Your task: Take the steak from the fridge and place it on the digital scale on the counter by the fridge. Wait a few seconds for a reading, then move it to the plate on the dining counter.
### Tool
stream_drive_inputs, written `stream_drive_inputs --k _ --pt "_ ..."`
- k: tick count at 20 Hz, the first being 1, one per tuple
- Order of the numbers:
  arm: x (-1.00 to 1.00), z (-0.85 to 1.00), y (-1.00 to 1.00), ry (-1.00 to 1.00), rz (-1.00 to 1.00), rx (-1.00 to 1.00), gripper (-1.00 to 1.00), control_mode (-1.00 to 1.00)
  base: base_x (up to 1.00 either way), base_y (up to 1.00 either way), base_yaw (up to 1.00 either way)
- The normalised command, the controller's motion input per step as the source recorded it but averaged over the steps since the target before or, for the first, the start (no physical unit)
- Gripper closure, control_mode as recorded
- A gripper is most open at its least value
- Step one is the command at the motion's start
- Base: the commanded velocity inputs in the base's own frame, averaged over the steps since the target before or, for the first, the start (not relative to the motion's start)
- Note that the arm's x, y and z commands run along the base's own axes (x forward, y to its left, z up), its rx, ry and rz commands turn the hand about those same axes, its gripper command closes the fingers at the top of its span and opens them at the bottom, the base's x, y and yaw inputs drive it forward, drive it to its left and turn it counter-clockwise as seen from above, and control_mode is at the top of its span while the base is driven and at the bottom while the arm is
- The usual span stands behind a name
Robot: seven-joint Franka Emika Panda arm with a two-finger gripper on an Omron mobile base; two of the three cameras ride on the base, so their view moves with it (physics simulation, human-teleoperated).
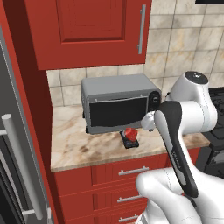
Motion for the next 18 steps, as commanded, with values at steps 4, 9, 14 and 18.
stream_drive_inputs --k 4,9,14,18 --pt "0.00 0.00 0.00 0.00 0.00 0.00 -1.00 -1.00 0.00 0.00 0.00" --pt "0.00 0.00 0.00 0.00 0.00 0.00 -1.00 -1.00 0.00 0.00 0.00" --pt "0.00 0.00 0.00 0.00 0.00 0.00 -1.00 -1.00 0.00 0.00 0.00" --pt "0.00 0.00 0.00 0.00 0.00 0.00 -1.00 -1.00 0.00 0.00 0.00"
